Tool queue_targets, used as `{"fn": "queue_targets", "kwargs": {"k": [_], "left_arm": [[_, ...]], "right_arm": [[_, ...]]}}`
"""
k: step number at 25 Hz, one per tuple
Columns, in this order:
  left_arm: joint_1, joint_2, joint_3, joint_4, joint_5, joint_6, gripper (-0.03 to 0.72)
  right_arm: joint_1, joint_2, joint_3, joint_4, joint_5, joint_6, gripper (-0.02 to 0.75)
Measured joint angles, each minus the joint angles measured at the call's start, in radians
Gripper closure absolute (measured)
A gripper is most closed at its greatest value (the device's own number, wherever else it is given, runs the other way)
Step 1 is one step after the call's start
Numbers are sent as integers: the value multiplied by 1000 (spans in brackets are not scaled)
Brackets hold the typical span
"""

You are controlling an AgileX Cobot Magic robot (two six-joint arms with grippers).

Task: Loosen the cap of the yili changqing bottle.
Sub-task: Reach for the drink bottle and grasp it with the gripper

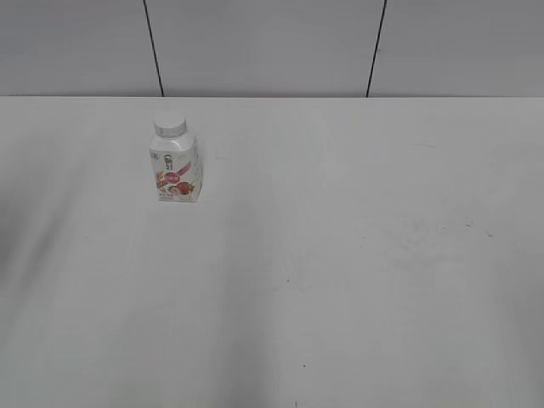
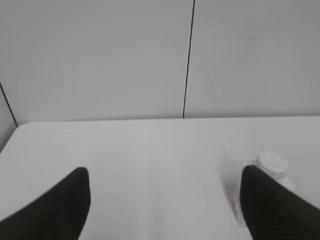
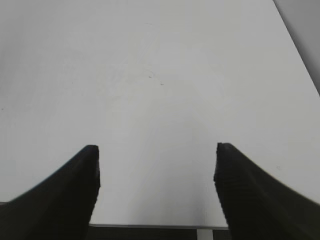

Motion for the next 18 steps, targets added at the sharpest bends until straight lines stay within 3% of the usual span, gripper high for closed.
{"fn": "queue_targets", "kwargs": {"k": [8, 15, 18], "left_arm": [[0, 364, 8, 68, -301, -20, 127], [0, 665, 8, 388, -674, -287, 127], [0, 778, 7, 501, -819, -342, 127]], "right_arm": [[0, 0, 0, 0, 0, 0, 174], [0, 0, 0, 0, 0, 0, 174], [0, 0, 0, 0, 0, 0, 174]]}}
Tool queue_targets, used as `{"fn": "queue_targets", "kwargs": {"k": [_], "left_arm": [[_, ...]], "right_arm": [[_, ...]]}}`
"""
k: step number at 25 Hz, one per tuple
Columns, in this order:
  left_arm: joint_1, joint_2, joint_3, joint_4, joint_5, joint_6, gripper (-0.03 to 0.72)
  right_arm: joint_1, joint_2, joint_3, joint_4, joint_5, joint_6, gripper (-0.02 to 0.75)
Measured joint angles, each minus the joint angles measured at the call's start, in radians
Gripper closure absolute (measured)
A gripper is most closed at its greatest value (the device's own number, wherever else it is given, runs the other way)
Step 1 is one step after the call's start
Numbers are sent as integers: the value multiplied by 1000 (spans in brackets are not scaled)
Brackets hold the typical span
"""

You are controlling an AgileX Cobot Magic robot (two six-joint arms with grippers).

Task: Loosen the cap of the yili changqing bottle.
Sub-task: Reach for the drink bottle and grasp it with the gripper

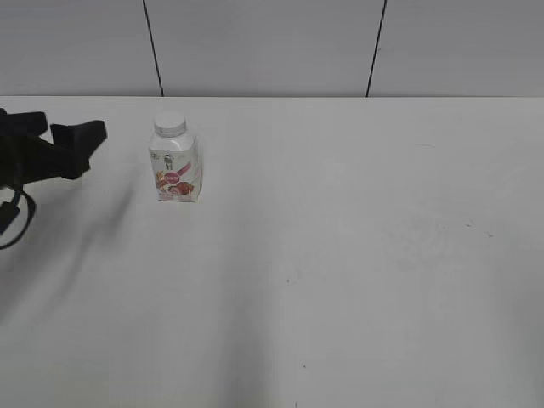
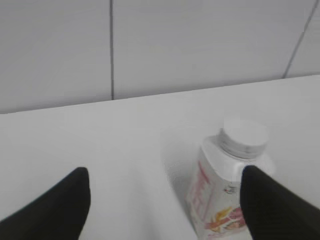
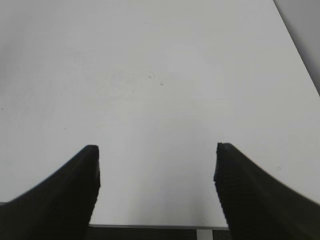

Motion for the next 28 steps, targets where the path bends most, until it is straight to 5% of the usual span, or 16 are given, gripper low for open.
{"fn": "queue_targets", "kwargs": {"k": [4, 10, 16, 28], "left_arm": [[40, 116, -4, 137, -148, -15, 127], [152, 254, -105, 489, -208, -46, 127], [207, 379, -323, 852, -244, -239, 127], [206, 658, -780, 1148, -338, -489, 127]], "right_arm": [[0, 0, 0, 0, 0, 0, 174], [0, 0, 0, 0, 0, 0, 174], [0, 0, 0, 0, 0, 0, 174], [0, 0, 0, 0, 0, 0, 174]]}}
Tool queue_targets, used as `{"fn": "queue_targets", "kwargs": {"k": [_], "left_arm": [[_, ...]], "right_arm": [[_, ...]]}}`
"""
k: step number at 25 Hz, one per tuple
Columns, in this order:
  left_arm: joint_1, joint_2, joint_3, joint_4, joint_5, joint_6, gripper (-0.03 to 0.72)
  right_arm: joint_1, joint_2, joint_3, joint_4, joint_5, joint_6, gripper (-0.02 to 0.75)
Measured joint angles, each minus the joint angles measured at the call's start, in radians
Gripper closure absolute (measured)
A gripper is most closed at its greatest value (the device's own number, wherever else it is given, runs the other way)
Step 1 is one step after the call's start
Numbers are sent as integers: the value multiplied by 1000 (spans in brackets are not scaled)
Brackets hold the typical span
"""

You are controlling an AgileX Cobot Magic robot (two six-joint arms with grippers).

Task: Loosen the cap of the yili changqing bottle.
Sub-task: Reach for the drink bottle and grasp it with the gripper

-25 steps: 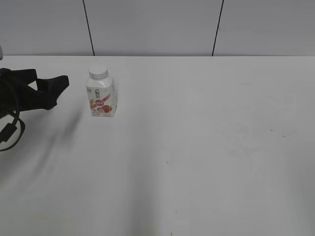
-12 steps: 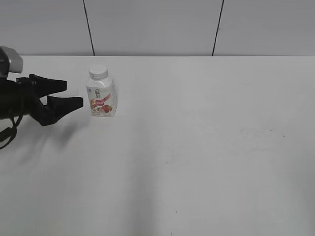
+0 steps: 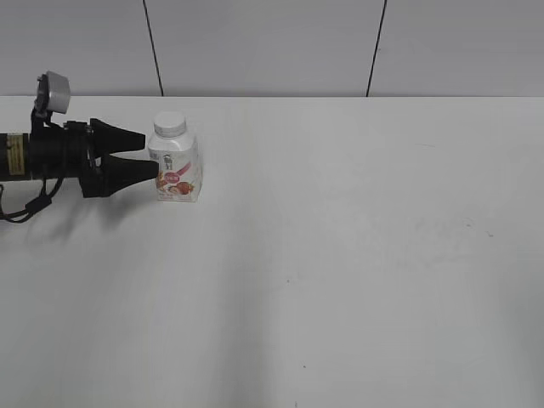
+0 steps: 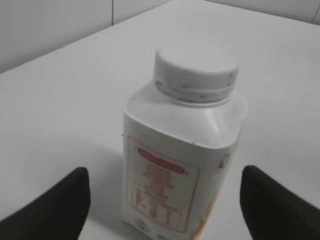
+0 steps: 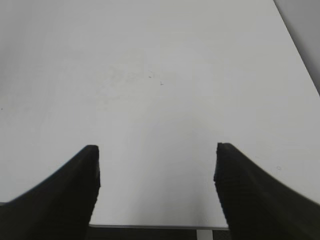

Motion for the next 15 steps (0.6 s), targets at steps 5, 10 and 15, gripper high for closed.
{"fn": "queue_targets", "kwargs": {"k": [5, 10, 15], "left_arm": [[-9, 79, -128, 78, -9, -55, 127], [-30, 137, -218, 130, -18, -89, 127], [-58, 168, -262, 141, -16, -112, 127]], "right_arm": [[0, 0, 0, 0, 0, 0, 174], [0, 0, 0, 0, 0, 0, 174], [0, 0, 0, 0, 0, 0, 174]]}}
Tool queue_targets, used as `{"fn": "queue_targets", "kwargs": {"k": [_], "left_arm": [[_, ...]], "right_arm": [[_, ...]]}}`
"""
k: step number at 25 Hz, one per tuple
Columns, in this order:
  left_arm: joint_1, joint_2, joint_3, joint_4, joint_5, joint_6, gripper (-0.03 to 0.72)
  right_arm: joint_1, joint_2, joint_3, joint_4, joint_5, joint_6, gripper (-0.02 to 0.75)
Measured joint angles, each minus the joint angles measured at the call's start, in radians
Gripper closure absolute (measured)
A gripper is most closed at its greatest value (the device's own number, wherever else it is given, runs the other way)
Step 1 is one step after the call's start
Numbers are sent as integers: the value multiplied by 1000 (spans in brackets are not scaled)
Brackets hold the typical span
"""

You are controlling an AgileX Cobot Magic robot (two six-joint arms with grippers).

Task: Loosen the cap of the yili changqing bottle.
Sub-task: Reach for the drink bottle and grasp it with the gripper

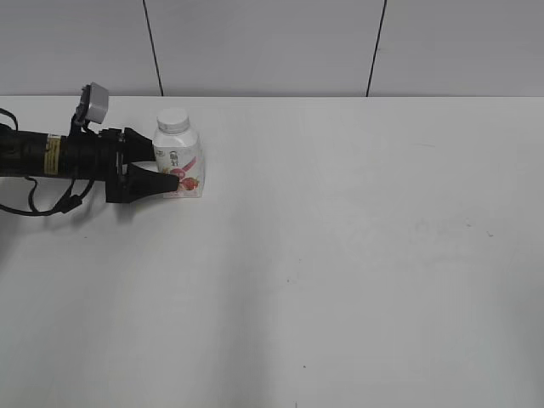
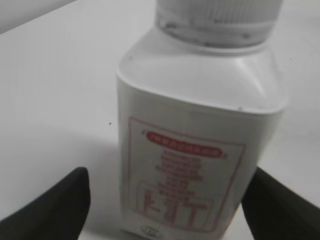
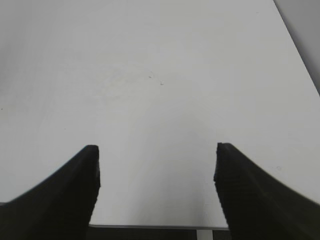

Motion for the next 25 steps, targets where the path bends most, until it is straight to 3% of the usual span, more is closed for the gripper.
{"fn": "queue_targets", "kwargs": {"k": [9, 22, 25], "left_arm": [[-34, 0, -6, 1, 2, -1, 130], [-44, 1, -6, -1, 10, -1, 264], [-44, 1, -6, -2, 10, -1, 267]], "right_arm": [[0, 0, 0, 0, 0, 0, 174], [0, 0, 0, 0, 0, 0, 174], [0, 0, 0, 0, 0, 0, 174]]}}
